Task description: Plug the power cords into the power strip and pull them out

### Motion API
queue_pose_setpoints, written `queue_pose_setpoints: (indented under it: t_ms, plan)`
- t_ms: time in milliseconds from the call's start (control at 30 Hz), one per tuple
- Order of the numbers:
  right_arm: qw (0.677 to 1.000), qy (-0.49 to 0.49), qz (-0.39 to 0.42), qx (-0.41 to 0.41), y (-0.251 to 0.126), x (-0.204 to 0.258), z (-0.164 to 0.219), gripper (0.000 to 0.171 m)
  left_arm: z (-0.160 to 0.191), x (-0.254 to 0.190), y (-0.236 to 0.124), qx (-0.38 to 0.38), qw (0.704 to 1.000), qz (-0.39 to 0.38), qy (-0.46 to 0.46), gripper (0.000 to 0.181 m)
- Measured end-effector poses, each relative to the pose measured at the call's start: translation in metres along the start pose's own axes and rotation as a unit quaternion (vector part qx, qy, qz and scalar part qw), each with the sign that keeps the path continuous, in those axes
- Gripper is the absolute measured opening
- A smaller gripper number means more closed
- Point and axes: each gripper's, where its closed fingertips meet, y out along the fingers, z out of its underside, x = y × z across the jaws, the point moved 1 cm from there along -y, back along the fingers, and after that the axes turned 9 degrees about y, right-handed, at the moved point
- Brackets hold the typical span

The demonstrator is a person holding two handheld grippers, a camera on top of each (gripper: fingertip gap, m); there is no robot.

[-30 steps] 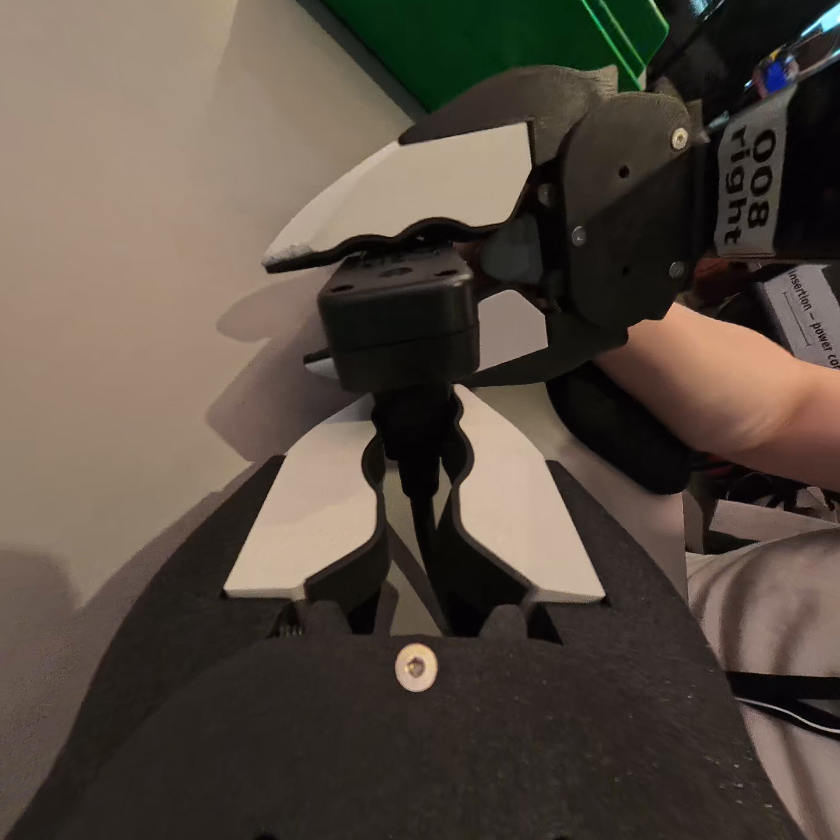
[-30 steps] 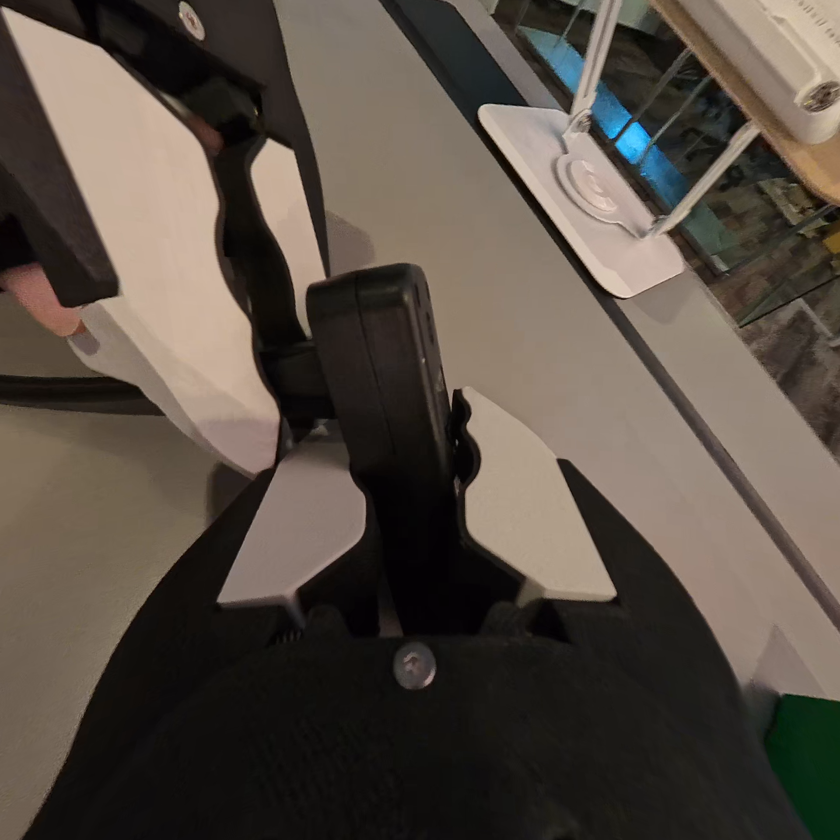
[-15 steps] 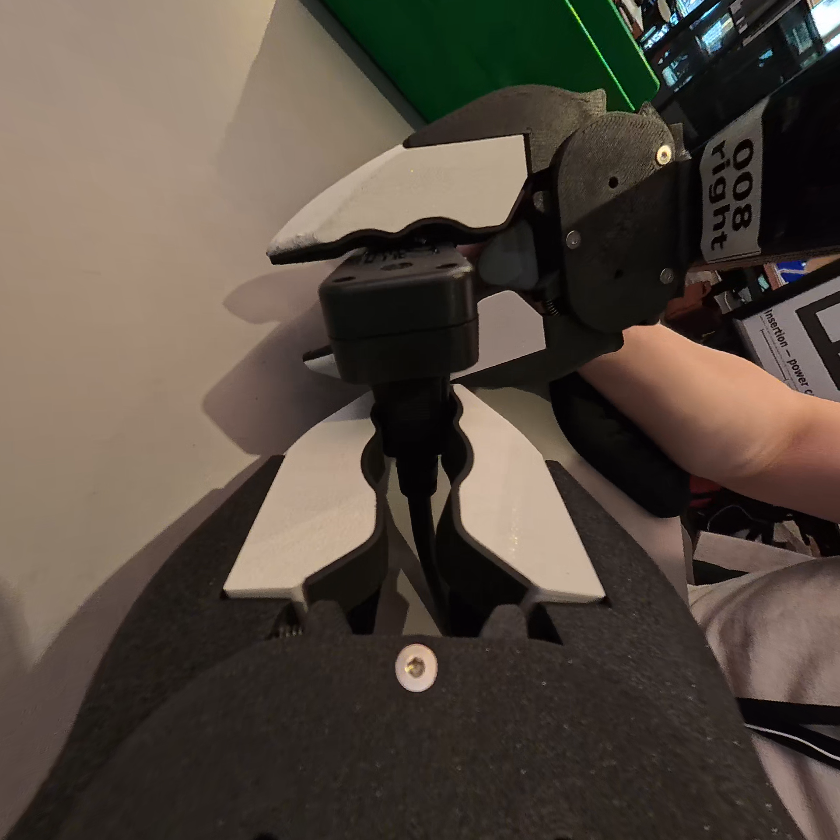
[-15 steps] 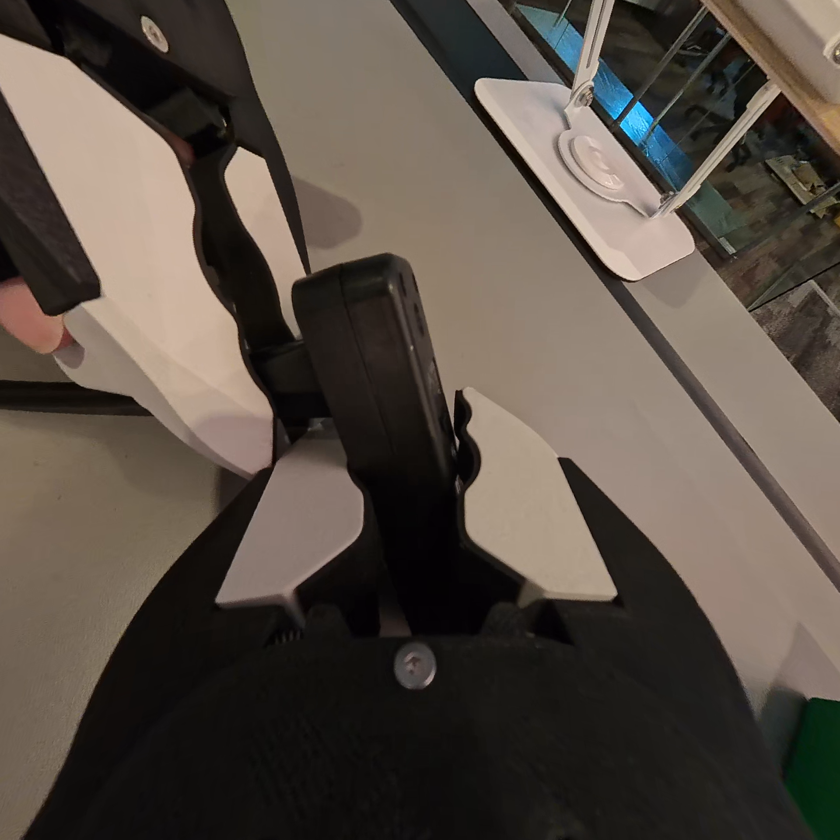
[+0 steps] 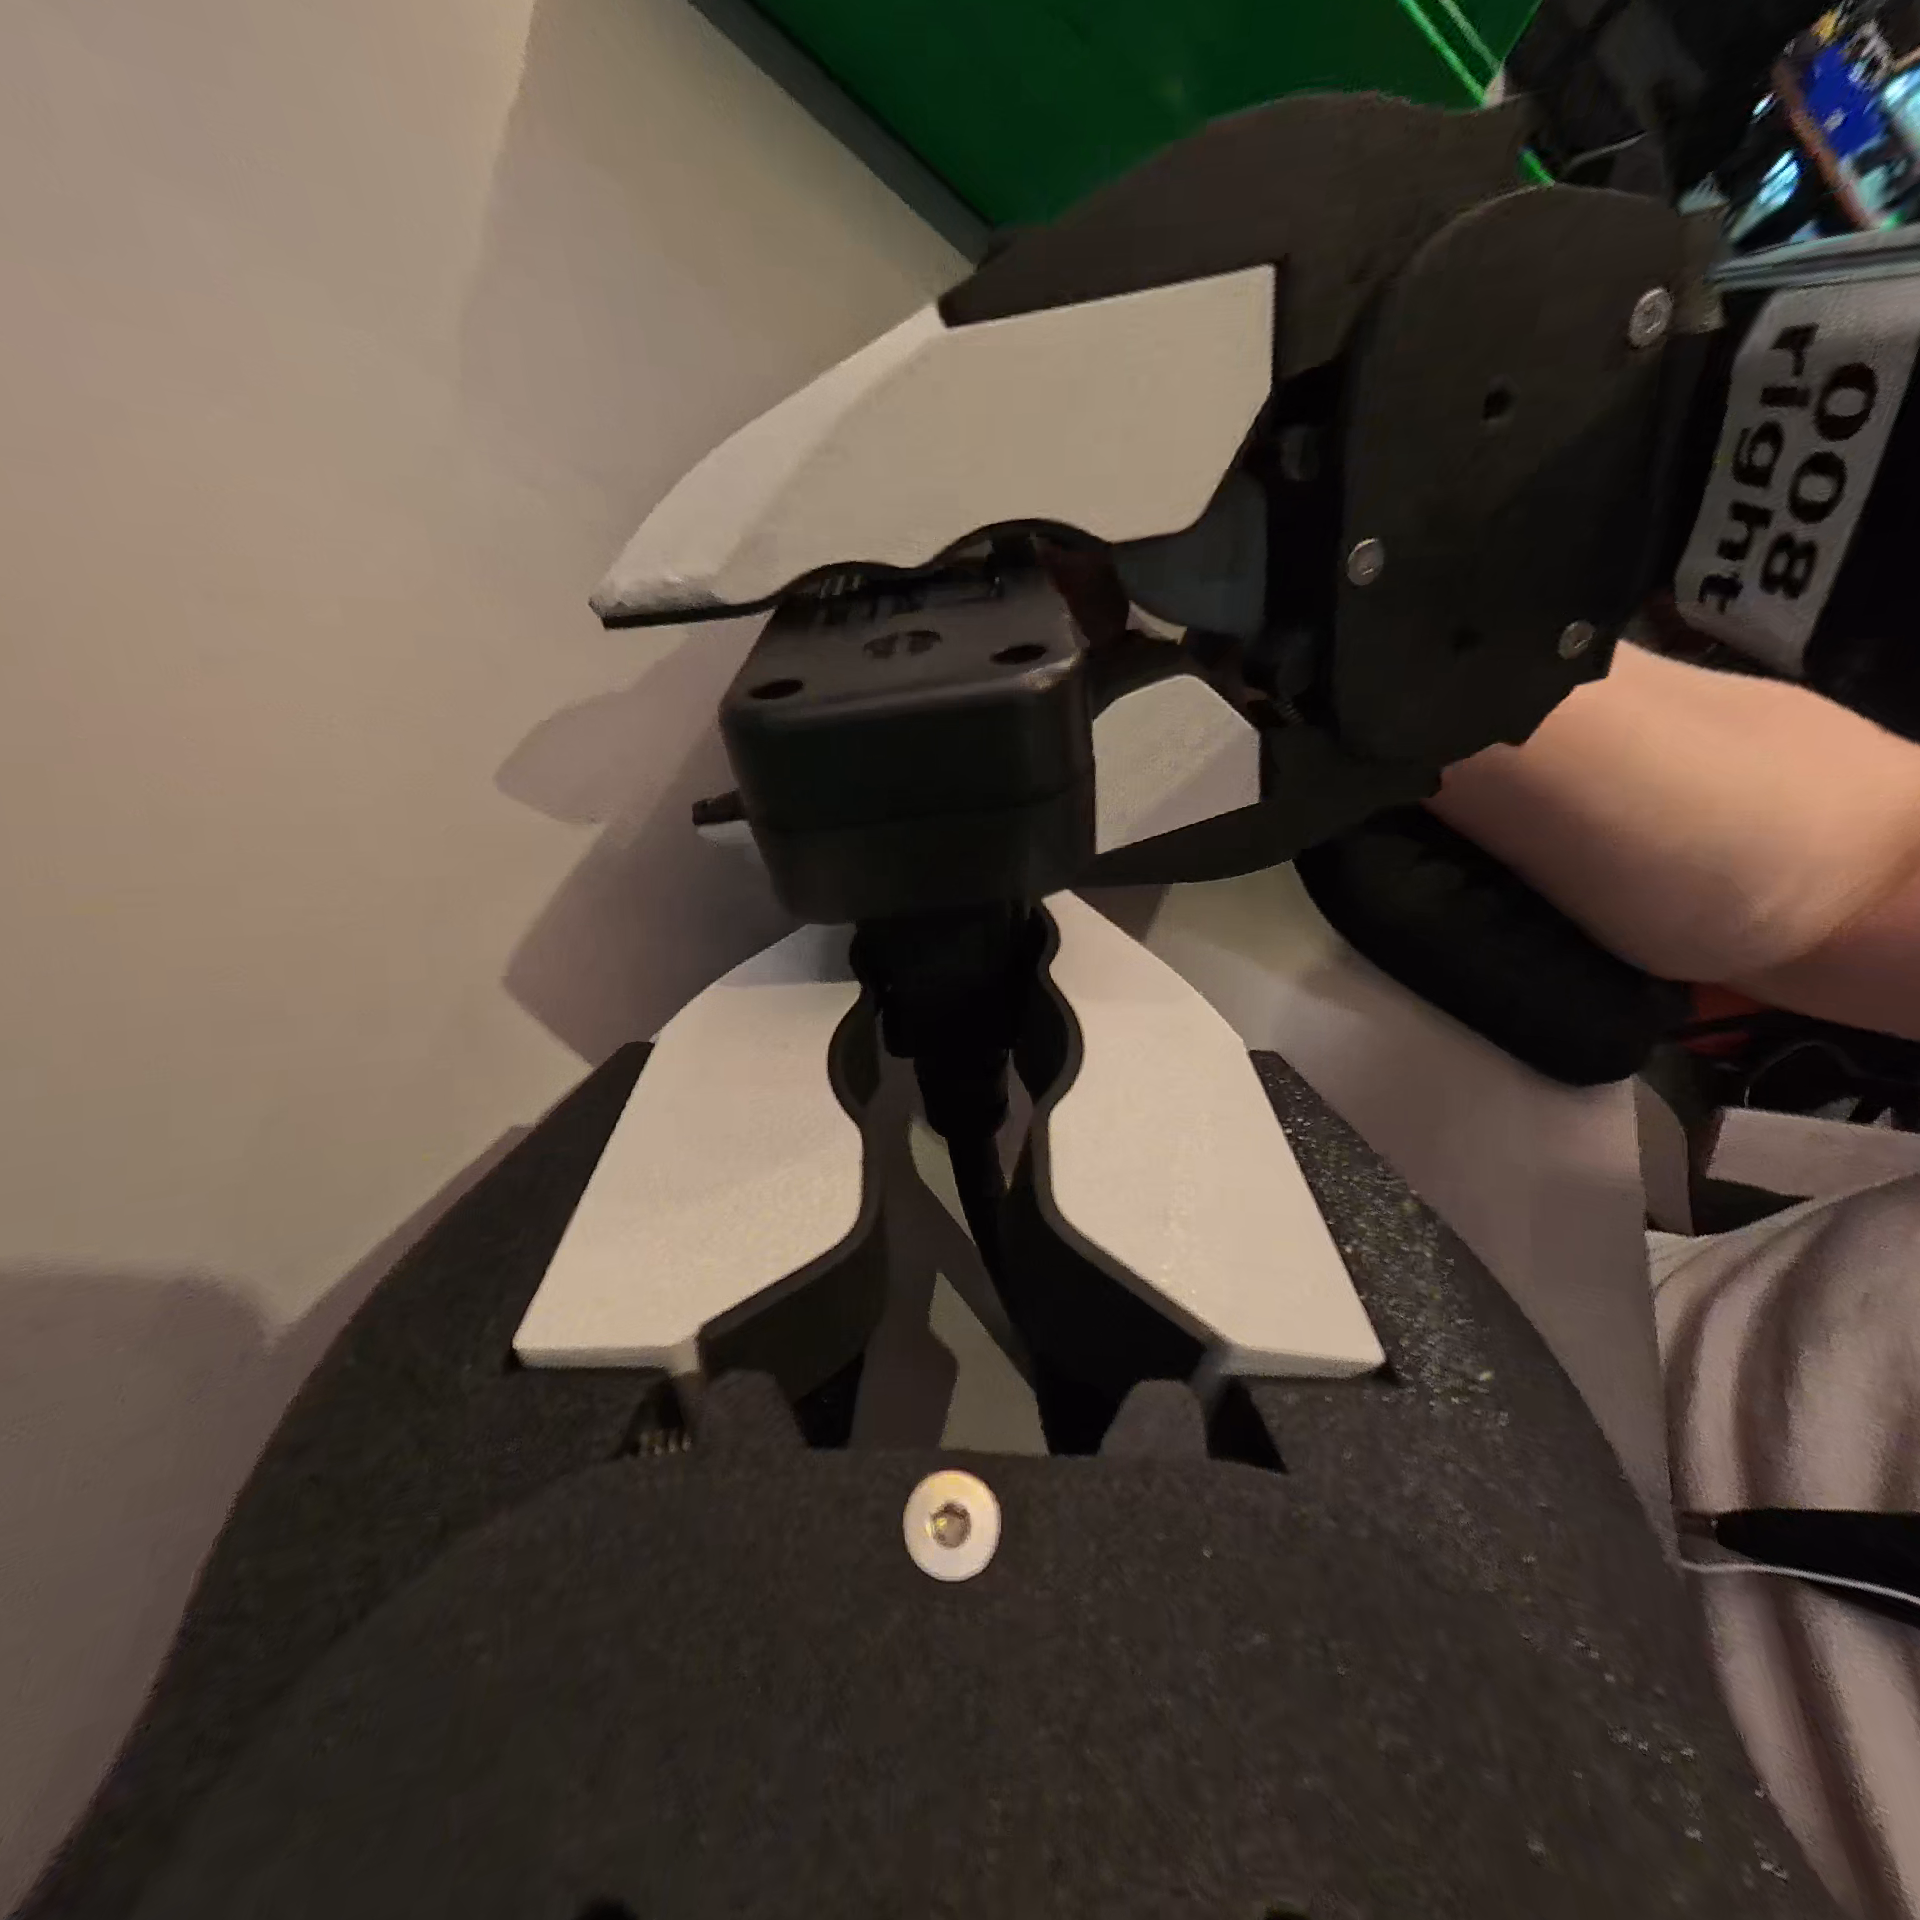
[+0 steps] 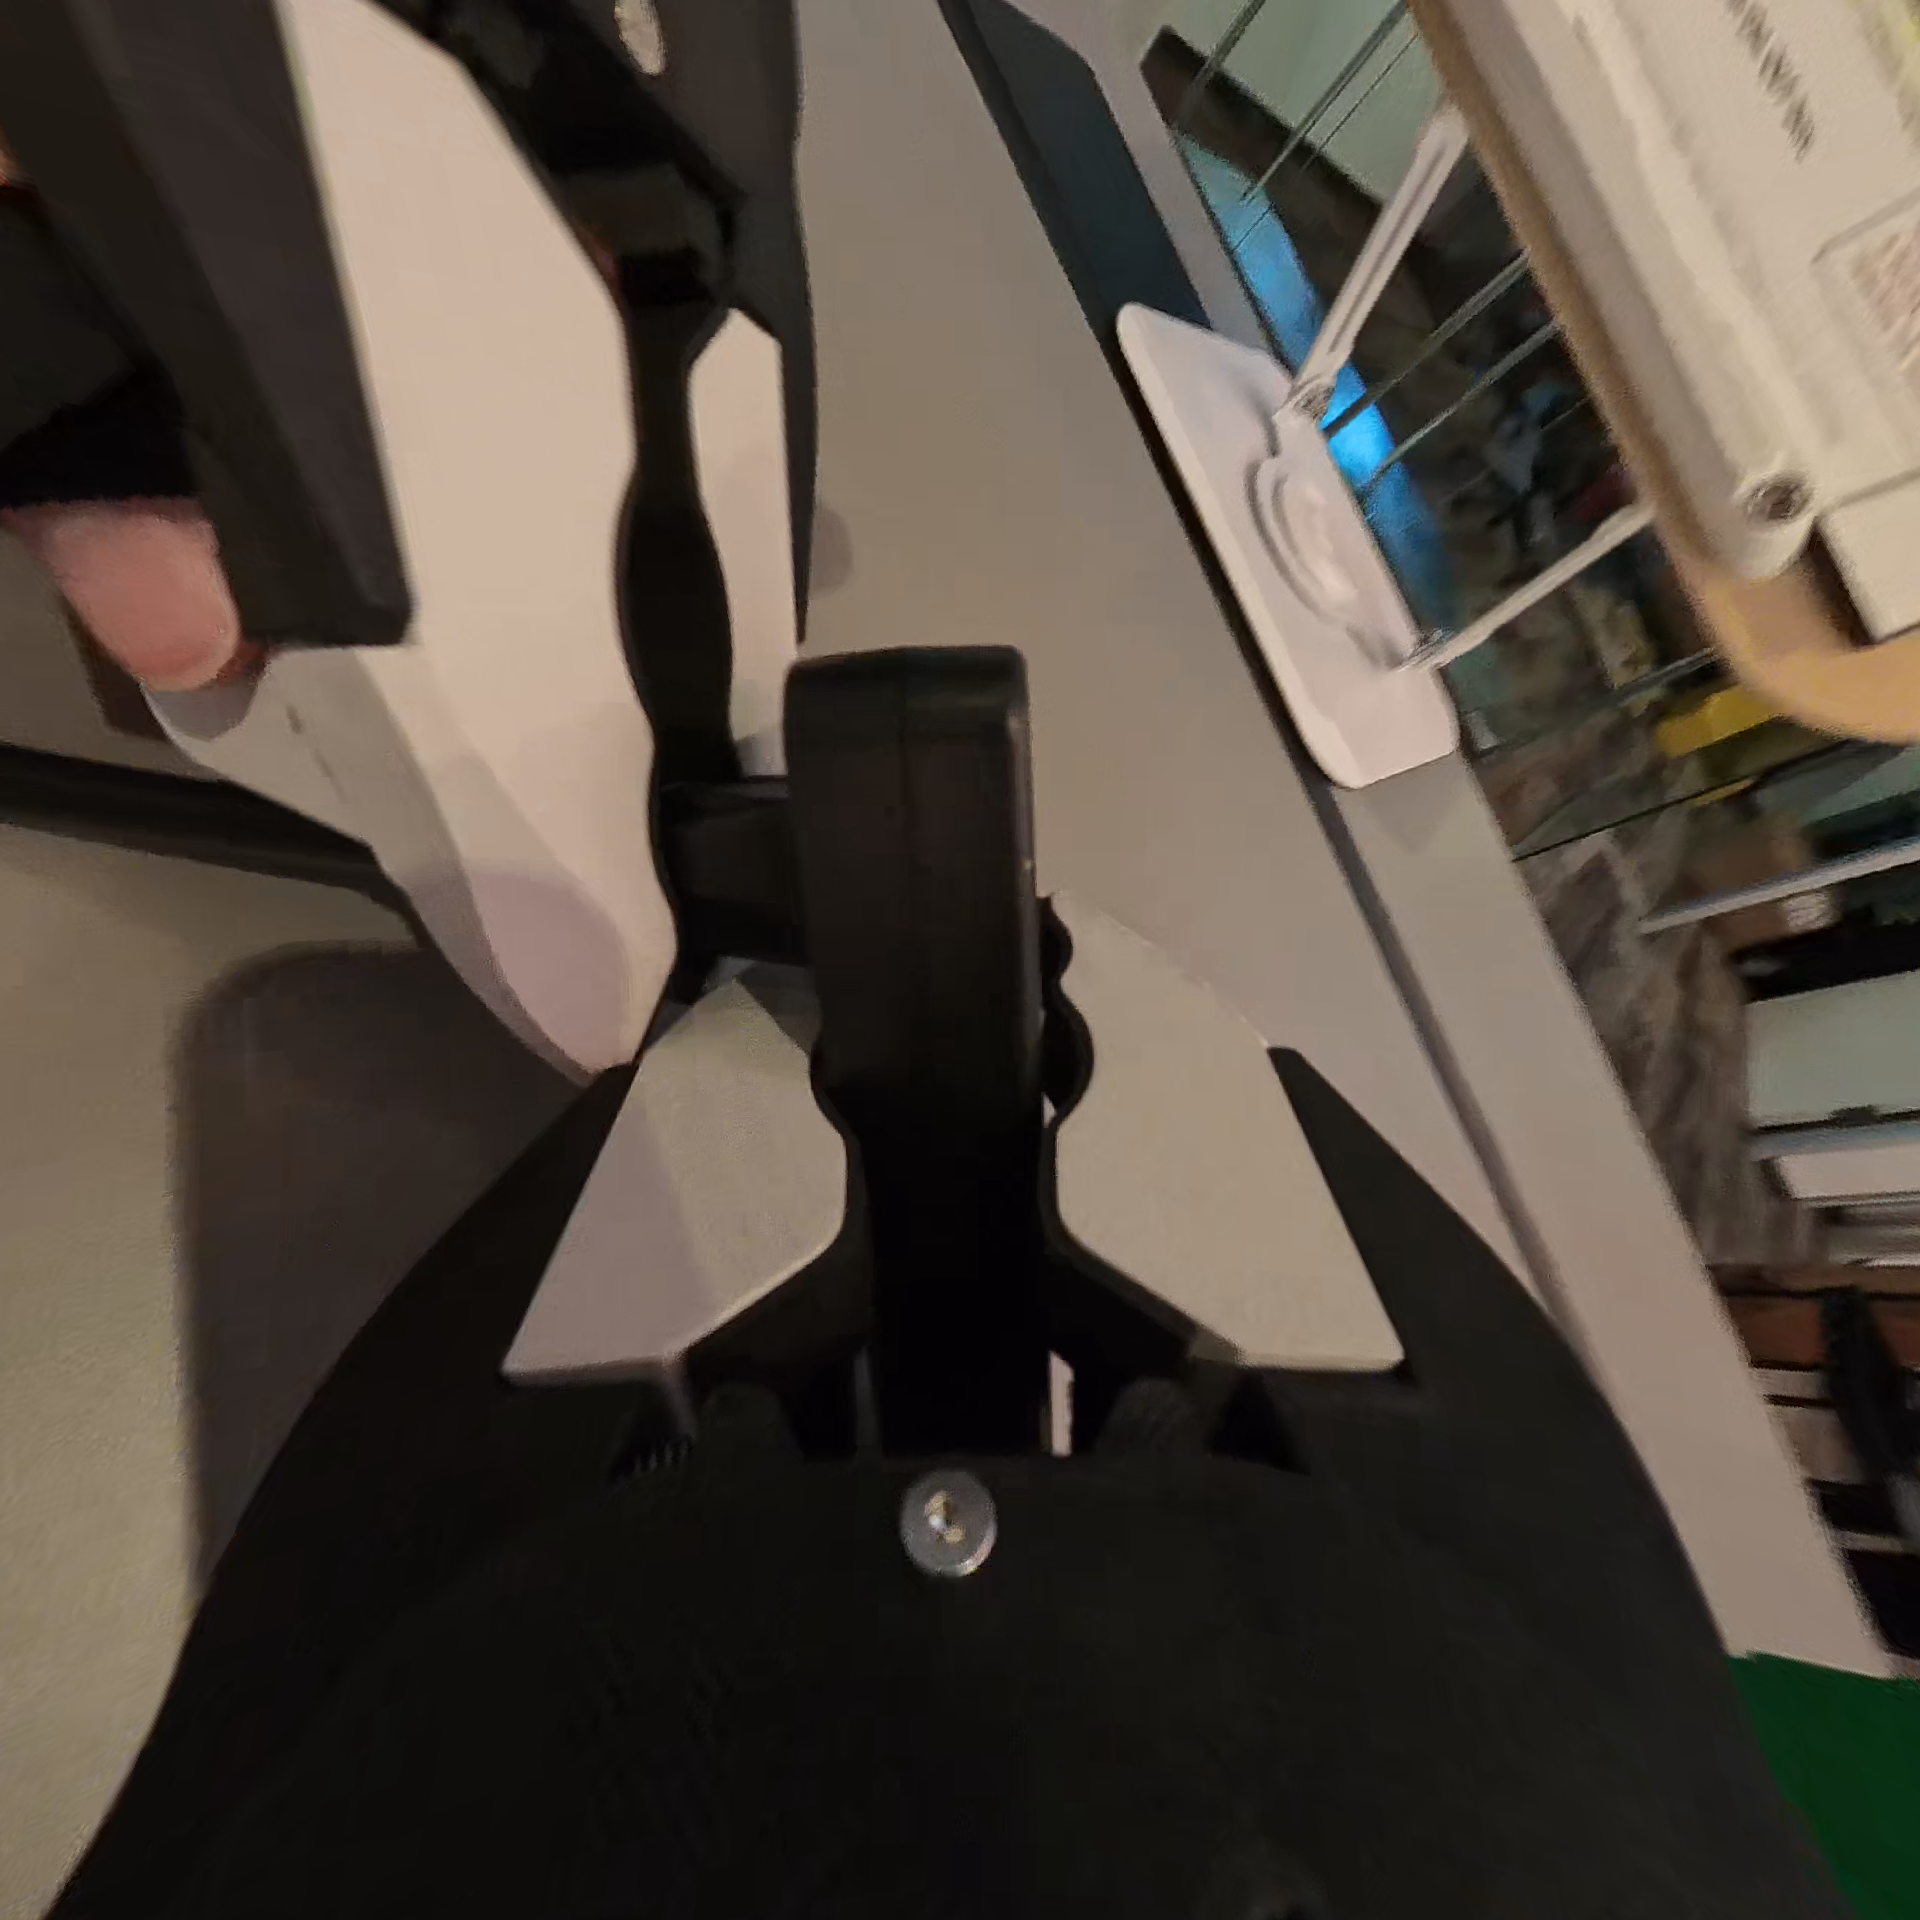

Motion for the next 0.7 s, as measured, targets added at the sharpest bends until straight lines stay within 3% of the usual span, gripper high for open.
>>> queue_pose_setpoints:
  t_ms: [33, 233, 467, 567, 633, 700]
  plan:
    - [1.0, -0.008, 0.007, 0.002, 0.0, 0.001, -0.001, 0.031, 0.001, 0.0, -0.001, 0.004, 1.0, -0.006, 0.011, 0.023]
    - [0.995, 0.099, 0.005, 0.005, 0.001, -0.007, 0.004, 0.034, -0.008, 0.003, -0.001, -0.031, 0.999, -0.001, -0.02, 0.023]
    - [0.992, 0.126, 0.014, -0.006, -0.004, -0.012, 0.004, 0.035, -0.015, 0.0, 0.0, -0.063, 0.998, 0.002, -0.022, 0.023]
    - [0.987, 0.161, 0.02, -0.016, -0.006, -0.019, 0.003, 0.035, -0.025, -0.002, -0.002, -0.111, 0.994, -0.001, -0.017, 0.026]
    - [0.971, 0.227, 0.015, -0.07, -0.015, -0.033, -0.009, 0.033, -0.044, -0.019, -0.007, -0.187, 0.976, 0.092, -0.066, 0.014]
    - [0.983, 0.165, 0.041, -0.069, -0.02, -0.039, -0.014, 0.033, -0.043, -0.021, -0.006, -0.188, 0.974, 0.11, -0.059, 0.014]
